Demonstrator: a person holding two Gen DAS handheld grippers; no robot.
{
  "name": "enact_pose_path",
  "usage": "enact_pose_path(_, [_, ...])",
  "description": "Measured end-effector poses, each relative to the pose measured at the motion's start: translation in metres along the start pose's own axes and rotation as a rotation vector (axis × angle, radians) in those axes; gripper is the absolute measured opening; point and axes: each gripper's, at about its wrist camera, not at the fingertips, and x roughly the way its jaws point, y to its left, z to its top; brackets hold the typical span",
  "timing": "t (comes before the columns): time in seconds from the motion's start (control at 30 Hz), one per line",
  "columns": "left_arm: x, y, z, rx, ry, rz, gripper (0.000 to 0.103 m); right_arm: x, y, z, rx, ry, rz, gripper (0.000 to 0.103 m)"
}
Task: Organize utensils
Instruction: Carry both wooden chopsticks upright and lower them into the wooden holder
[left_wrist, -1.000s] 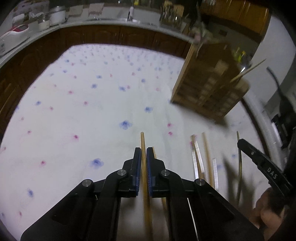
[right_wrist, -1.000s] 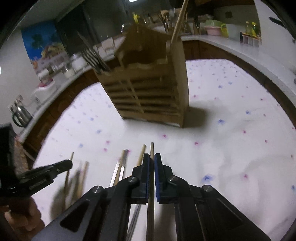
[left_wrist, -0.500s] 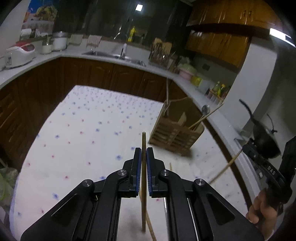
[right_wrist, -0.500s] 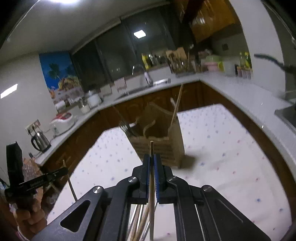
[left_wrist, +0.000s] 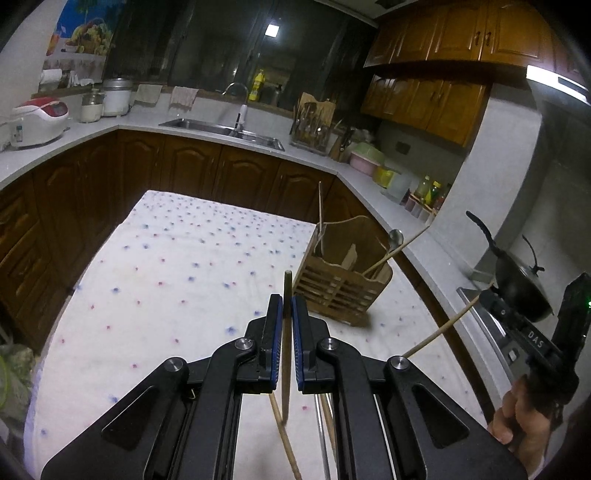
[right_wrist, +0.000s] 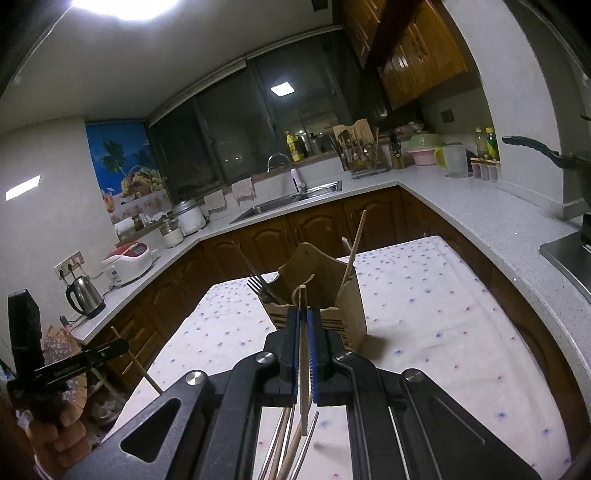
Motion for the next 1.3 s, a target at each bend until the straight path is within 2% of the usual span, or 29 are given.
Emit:
enact_pose_path(0.43, [0.002, -0.012, 0.017, 0.011, -0.034, -0.016, 0.005, 0.001, -0.004, 0.010, 0.004, -0.024, -0.003, 0.004])
enact_pose_path(0.63, [0.001, -0.028, 0.047, 0.030, -0.096, -0.037, 0.005, 0.002, -0.004, 0.025, -0.002, -0.059, -0.008, 0.004])
enact_pose_path(0.8, [0.003, -0.045, 0.085, 0.053, -0.174, -0.055, 0.005, 0.005, -0.005, 0.056, -0.013, -0.125, -0.017, 0.004])
enact_pose_path(1.07, [0.039, -0.070, 0.140, 0.069, -0.259, -0.060, 0.005, 0.031, -0.006, 0.104, -0.026, -0.206, -0.046, 0.004])
enact_pose_path(1.3, [0.100, -0.067, 0.135, 0.019, -0.225, -0.046, 0.005, 0.063, -0.015, 0.106, -0.034, -0.214, -0.082, 0.004])
